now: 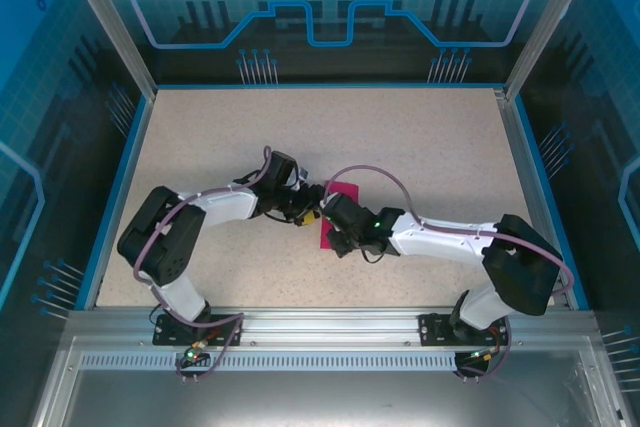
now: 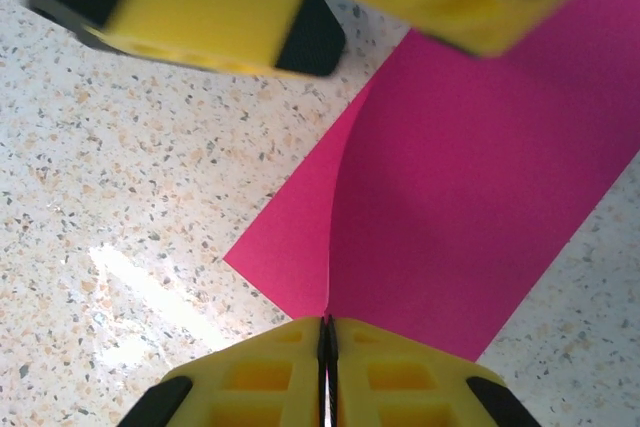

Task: Fold a paper plane with a square sheet of paper (pick it up from the middle)
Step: Fold the triangle a second time at the center of the table.

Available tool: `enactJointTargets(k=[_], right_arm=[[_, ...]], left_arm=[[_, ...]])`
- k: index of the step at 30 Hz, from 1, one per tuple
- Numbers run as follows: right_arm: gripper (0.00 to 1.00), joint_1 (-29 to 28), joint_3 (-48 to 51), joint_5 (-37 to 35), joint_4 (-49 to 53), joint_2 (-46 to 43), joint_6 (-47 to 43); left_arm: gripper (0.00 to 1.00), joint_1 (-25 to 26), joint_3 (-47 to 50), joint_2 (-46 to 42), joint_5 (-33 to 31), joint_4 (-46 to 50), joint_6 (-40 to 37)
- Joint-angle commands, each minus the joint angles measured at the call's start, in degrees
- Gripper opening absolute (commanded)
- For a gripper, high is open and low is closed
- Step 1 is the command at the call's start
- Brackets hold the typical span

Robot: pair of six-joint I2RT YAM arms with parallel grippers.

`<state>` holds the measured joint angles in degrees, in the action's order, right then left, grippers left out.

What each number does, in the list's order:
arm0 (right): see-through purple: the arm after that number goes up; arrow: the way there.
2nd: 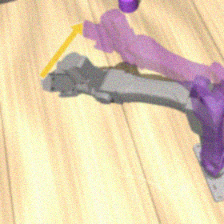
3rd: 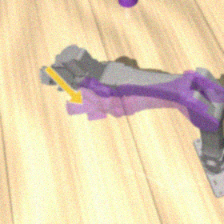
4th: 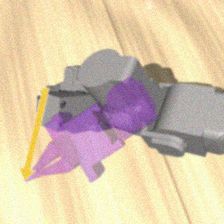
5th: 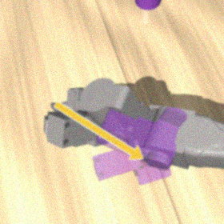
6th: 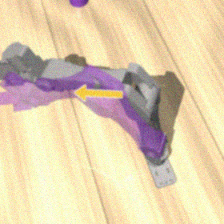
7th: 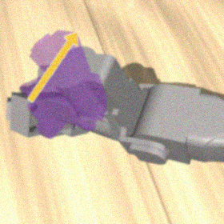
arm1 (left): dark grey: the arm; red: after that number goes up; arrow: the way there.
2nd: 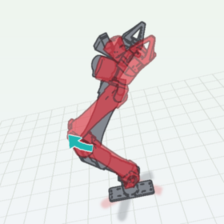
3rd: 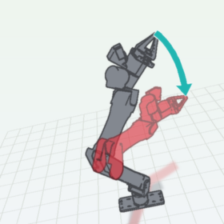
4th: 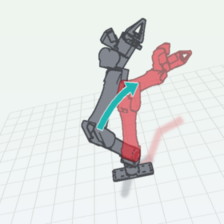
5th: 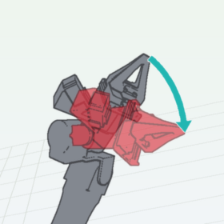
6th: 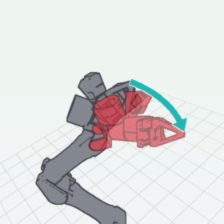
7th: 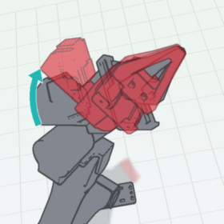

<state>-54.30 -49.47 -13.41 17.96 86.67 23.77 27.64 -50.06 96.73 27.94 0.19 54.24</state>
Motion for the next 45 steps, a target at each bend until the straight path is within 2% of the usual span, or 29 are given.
enactJointTargets(k=[1, 8, 16, 28, 45], right_arm=[[0.11, 3.19, 2.54, 8.56, -4.37, -2.01, 0.87], [0.11, 10.98, 5.69, 20.77, -8.93, -2.47, 1.19], [0.12, 18.14, 6.02, 29.75, -8.86, -0.75, -0.58], [0.13, 23.7, 2.58, 31.73, -4.37, 4.03, -2.76], [0.13, 25.65, -3.49, 30.35, 0.77, 10.27, -6.63]], left_arm=[[0.59, 0.31, -0.24, -3.34, -4.9, 4.91, -1.04], [0.57, 0.55, 0.98, -6.65, -6.28, 6.43, -2.36], [0.51, 2.11, 1.11, -6.91, -5.62, 6.42, -3.56], [0.48, 4.96, 1.02, -5.03, -5.97, 5.77, -4.45], [0.46, 6.01, -0.36, -2.47, -6.24, 5.61, -4.69]])
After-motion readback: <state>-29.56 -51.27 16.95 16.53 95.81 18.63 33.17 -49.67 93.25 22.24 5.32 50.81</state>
